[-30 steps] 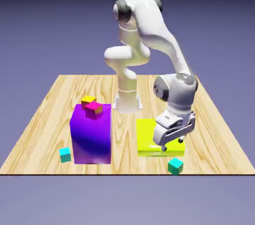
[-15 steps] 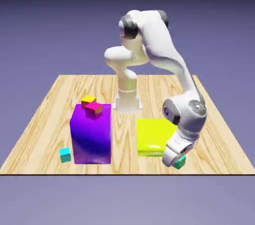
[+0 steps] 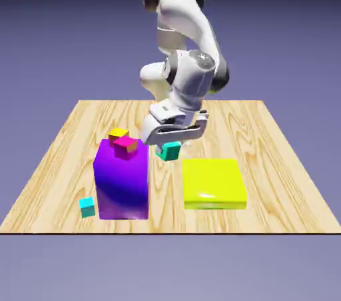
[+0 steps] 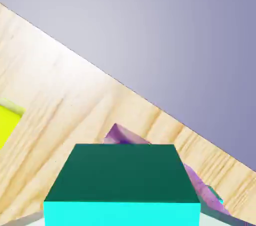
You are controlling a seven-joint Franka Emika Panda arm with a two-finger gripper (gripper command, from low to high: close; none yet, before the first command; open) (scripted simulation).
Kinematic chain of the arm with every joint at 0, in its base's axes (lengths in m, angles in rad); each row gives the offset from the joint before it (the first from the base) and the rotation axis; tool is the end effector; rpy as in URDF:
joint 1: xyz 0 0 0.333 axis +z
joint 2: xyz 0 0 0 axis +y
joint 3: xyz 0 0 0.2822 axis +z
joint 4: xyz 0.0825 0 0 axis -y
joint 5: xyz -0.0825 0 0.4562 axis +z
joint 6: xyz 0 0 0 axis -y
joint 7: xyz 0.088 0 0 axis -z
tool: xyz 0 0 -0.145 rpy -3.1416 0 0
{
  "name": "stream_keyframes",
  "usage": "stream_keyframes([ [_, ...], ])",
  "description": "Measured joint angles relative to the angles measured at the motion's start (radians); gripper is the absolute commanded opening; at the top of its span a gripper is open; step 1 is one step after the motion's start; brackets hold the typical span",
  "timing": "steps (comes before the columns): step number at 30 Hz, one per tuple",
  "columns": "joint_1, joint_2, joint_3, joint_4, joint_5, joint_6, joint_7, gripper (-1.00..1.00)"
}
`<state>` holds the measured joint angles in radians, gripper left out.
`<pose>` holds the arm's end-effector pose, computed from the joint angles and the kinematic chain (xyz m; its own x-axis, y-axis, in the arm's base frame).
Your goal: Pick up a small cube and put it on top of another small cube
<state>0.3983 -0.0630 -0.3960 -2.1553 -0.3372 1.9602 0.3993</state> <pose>0.5722 -0.0311 0.3101 0.9682 -0.2474 -0.0377 -0.2250 -0.9266 0.3014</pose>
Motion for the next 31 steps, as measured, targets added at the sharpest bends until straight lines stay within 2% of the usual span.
stream_keyframes([
  [10,0.118,-0.363,-0.34,-0.121,-0.078,-0.197,-0.091,-1.0],
  [12,0.125,-0.385,-0.361,-0.129,-0.083,-0.209,-0.097,-1.0],
  [29,-0.491,-0.222,0.143,-0.282,0.105,0.045,-0.275,-1.0],
  [30,-0.507,-0.217,0.156,-0.286,0.11,0.052,-0.28,1.0],
  [31,-0.507,-0.217,0.156,-0.286,0.108,0.052,-0.279,1.0],
])
